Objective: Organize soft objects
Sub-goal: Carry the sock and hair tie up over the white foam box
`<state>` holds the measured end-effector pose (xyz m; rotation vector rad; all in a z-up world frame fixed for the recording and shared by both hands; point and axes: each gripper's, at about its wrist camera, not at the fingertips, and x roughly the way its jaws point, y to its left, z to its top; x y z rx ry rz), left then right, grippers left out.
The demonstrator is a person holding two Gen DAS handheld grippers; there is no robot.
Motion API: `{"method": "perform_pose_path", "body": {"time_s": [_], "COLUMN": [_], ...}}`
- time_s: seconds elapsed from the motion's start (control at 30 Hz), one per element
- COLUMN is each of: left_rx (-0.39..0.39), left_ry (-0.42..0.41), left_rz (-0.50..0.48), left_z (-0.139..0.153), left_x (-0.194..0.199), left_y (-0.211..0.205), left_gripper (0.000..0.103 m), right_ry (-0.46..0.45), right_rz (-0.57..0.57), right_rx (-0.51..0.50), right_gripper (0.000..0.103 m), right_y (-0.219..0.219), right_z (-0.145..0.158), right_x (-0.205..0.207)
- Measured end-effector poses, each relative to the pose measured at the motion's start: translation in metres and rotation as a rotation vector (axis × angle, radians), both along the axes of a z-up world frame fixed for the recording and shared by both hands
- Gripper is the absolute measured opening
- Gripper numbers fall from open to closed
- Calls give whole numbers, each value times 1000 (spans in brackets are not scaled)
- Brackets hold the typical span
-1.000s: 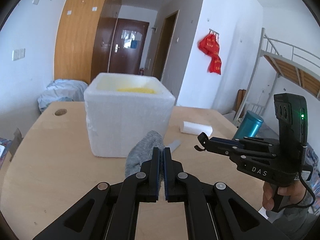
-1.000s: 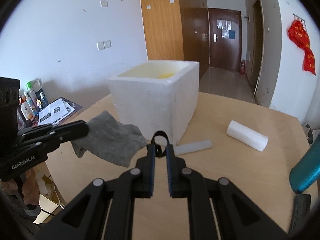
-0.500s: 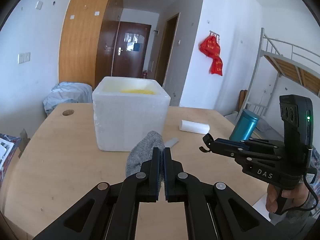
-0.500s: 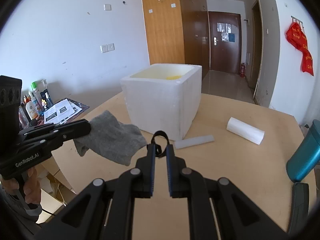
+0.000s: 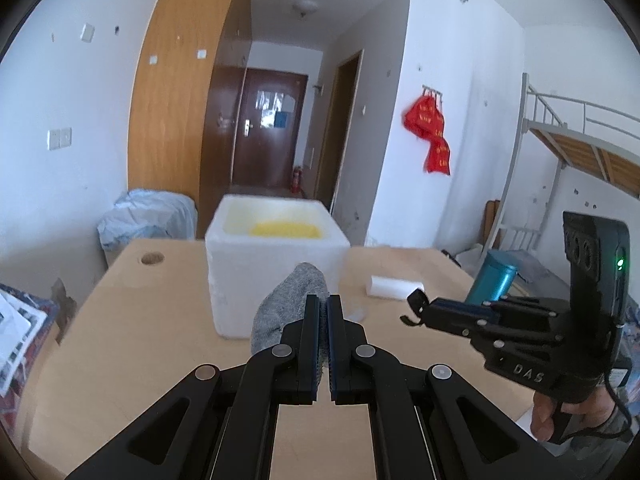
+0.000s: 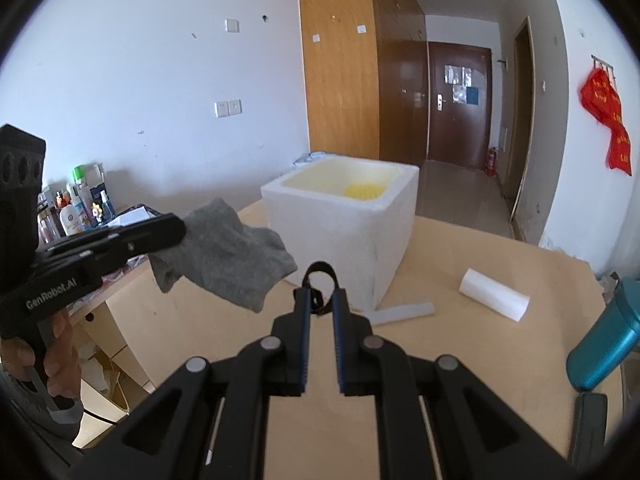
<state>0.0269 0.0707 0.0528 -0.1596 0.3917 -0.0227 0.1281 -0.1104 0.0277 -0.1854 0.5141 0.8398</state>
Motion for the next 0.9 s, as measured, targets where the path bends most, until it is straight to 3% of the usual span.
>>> {"method": "perform_pose_path", "body": {"time_s": [0.9], "left_rx": [51], "left_ry": [-94], "left_rz": [26], "left_z": [50], "left_x": [31], "left_y": [14], "left_gripper": [3], "right_ry": [-109], "right_rz": [38], "right_rx": [47], "right_gripper": [14], "right_y": [27], "right_z": [54], "right_x": [27]}}
